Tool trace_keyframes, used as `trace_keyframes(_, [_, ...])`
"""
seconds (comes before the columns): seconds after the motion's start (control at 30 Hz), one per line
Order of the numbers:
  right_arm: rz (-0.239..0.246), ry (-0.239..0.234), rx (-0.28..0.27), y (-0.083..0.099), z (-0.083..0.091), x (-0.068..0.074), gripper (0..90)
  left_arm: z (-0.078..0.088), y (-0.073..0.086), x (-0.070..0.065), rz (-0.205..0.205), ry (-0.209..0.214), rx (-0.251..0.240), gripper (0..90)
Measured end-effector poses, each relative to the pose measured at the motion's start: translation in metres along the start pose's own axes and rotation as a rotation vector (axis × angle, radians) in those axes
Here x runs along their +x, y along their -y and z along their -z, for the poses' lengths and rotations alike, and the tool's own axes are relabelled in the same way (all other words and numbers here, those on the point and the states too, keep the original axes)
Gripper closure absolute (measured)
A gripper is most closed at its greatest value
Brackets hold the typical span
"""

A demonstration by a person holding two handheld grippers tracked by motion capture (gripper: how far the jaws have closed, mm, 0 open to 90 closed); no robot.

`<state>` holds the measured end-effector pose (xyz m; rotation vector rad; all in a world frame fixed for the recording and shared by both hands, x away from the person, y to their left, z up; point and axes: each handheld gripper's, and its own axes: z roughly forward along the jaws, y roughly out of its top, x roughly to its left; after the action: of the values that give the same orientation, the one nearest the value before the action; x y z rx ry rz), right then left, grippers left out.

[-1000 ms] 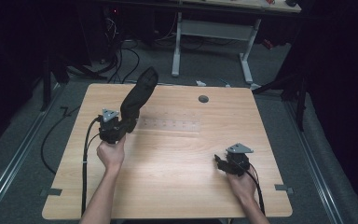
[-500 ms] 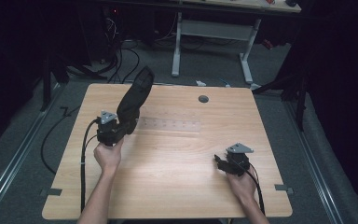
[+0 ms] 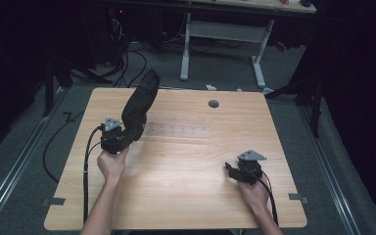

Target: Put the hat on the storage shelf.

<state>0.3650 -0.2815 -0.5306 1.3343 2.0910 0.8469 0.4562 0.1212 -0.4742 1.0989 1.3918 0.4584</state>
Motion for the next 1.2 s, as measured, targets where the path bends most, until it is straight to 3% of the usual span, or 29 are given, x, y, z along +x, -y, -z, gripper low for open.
trace_keyframes(0.23, [0.000, 0.000, 0.000, 0.000, 0.000, 0.000, 38.5, 0.002, 0.008, -0.005, -0.046, 0.005, 0.022, 42.0])
trace_keyframes(0.37, [0.003, -0.001, -0.001, 0.000, 0.000, 0.000, 38.5, 0.011, 0.014, -0.004, -0.038, 0.031, 0.033, 36.2])
trace_keyframes(0.43, [0.001, -0.001, 0.000, 0.000, 0.000, -0.001, 38.5, 0.016, 0.021, -0.004, -0.058, 0.030, 0.036, 33.3])
trace_keyframes(0.7, [-0.005, -0.006, -0.001, 0.000, 0.000, -0.001, 38.5, 0.039, 0.050, 0.001, -0.083, 0.058, 0.109, 30.1])
trace_keyframes(0.97, [-0.003, -0.009, 0.000, 0.000, 0.000, -0.001, 38.4, 0.050, 0.070, 0.006, -0.066, 0.070, 0.161, 29.9])
trace_keyframes(1.2, [-0.005, -0.012, 0.001, 0.000, -0.001, -0.001, 38.4, 0.055, 0.083, 0.009, -0.073, 0.054, 0.168, 30.2])
